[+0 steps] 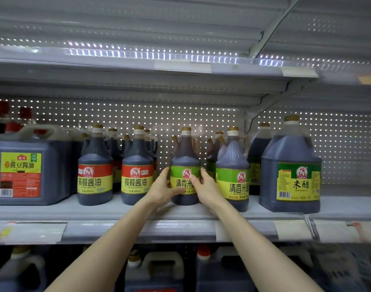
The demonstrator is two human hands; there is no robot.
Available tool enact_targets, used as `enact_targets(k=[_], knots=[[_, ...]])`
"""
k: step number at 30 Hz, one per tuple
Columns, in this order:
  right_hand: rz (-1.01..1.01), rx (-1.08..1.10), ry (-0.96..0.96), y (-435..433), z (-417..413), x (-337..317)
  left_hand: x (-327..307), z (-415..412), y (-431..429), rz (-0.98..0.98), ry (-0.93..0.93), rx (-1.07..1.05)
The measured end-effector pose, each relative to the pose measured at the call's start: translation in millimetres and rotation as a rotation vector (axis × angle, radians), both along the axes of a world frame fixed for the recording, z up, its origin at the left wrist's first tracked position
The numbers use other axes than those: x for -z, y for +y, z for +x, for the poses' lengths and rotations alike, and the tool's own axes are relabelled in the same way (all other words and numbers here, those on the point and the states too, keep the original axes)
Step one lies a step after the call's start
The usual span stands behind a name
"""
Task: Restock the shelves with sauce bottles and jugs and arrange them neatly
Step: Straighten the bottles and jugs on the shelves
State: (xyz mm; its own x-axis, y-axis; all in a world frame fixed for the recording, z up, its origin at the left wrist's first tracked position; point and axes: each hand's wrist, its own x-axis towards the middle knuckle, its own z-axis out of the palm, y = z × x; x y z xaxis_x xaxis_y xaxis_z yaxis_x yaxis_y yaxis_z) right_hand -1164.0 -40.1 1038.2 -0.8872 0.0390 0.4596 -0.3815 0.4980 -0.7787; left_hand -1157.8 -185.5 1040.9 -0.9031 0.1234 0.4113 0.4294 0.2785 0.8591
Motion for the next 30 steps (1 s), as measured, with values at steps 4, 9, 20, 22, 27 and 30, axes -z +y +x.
enact_targets(k=[4, 9, 20, 22, 27, 30], knots=[[0.01, 0.001, 0.072, 1.6, 15.6, -15.5, -14.6, 8.6, -1.5, 0.014, 0.031, -0.041], [-0.127, -0.05, 0.099, 19.7, 46.4, -29.9, -29.1, 27.2, 4.6, 0.015, 0.127, -0.14], [-0.303, 0.025, 0.199, 92.4, 89.6, -17.4, -7.4, 53.2, 59.3, 0.006, 0.174, -0.117], [-0.309, 0.038, 0.19, 104.1, 88.7, -14.6, -5.0, 55.3, 71.9, 0.007, 0.148, -0.085], [-0.263, 0.031, 0.157, 119.8, 80.7, -11.8, -1.6, 58.1, 94.6, 0.0, 0.107, -0.046], [-0.241, 0.008, 0.12, 124.3, 73.4, -13.7, -3.3, 59.0, 103.5, -0.001, 0.098, -0.044]])
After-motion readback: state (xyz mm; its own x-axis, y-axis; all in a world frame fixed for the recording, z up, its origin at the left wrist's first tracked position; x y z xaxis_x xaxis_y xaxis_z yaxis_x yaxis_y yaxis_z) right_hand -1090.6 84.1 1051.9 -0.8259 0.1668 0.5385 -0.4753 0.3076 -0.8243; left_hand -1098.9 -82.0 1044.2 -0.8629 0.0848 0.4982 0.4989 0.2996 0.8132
